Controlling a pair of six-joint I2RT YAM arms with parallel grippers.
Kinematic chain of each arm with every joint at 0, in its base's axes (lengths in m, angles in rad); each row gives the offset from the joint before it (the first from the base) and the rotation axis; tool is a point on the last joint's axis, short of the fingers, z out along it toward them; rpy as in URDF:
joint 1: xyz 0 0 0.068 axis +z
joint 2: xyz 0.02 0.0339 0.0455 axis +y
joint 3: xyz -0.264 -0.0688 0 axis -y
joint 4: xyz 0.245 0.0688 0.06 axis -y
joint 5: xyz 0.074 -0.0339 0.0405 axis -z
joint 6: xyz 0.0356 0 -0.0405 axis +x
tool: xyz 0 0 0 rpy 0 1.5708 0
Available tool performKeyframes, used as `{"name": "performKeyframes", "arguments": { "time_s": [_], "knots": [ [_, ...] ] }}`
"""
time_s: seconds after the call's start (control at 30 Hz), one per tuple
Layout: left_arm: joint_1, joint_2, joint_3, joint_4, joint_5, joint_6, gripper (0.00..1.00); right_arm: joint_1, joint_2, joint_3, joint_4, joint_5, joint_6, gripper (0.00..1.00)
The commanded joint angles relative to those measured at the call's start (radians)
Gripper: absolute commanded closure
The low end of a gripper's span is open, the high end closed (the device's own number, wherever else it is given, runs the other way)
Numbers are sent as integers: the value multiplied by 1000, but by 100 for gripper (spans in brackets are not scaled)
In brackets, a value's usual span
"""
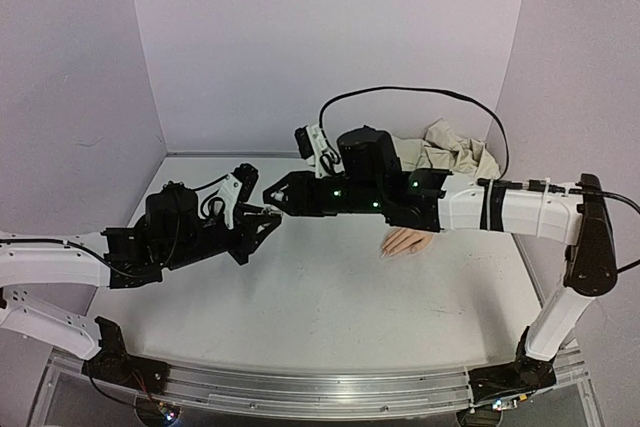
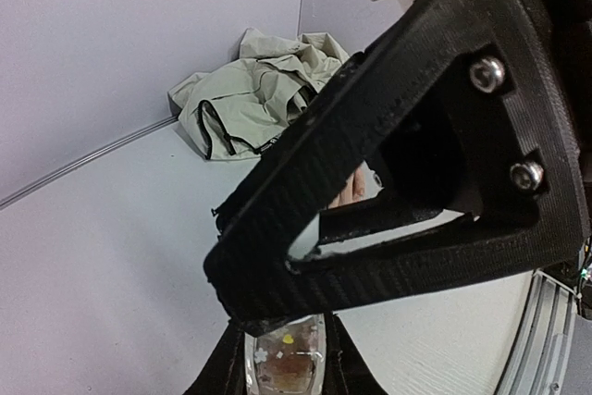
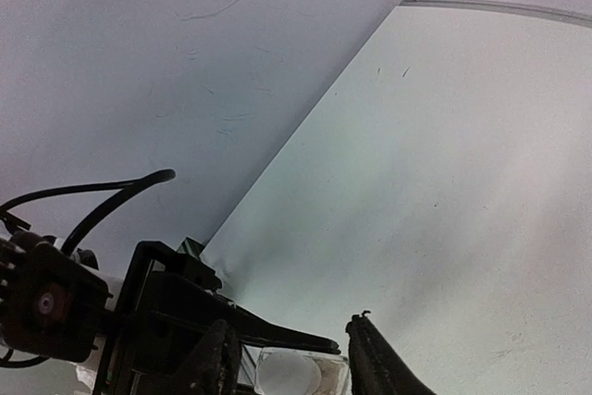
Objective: Paint the nails
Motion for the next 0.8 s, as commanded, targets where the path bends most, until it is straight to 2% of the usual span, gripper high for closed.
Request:
{"name": "performKeyframes", "arguments": {
  "time_s": [0.0,0.17,0.2,0.23,0.27,0.3,0.37,0.43,0.5,0.6,0.67,0.73,0.77],
  "knots": [
    [-4,-11,43,38,-23,-35,100,0,13,51,28,-26,9,65],
    [-2,-35,45,38,68,-79,100,-5,-7,28,36,-85,-32,99],
    [4,-46,42,38,117,-93,100,-9,-19,20,43,-119,-60,100],
    [16,-57,39,38,235,-111,100,-18,-29,11,55,-190,-99,100],
    [34,-69,41,40,333,-139,100,-32,-43,0,76,-299,-152,100],
    [72,-80,45,63,527,-174,100,-53,-72,-33,137,-595,-295,100],
    [99,-85,37,139,778,-219,100,-55,-99,-63,150,-967,-412,100],
    [104,-96,32,188,920,-244,100,-56,-121,-87,148,-1058,-424,100],
    [104,-118,26,193,944,-235,100,-56,-125,-90,146,-1060,-414,100],
    [104,-167,-27,190,795,-179,100,-56,-147,-109,139,-939,-406,100],
    [103,-188,-46,139,637,-127,100,-56,-177,-116,116,-730,-389,85],
    [99,-196,-58,108,497,-91,100,-56,-202,-108,64,-526,-373,55],
    [91,-198,-60,96,417,-78,100,-57,-210,-101,38,-423,-347,45]
  ]
}}
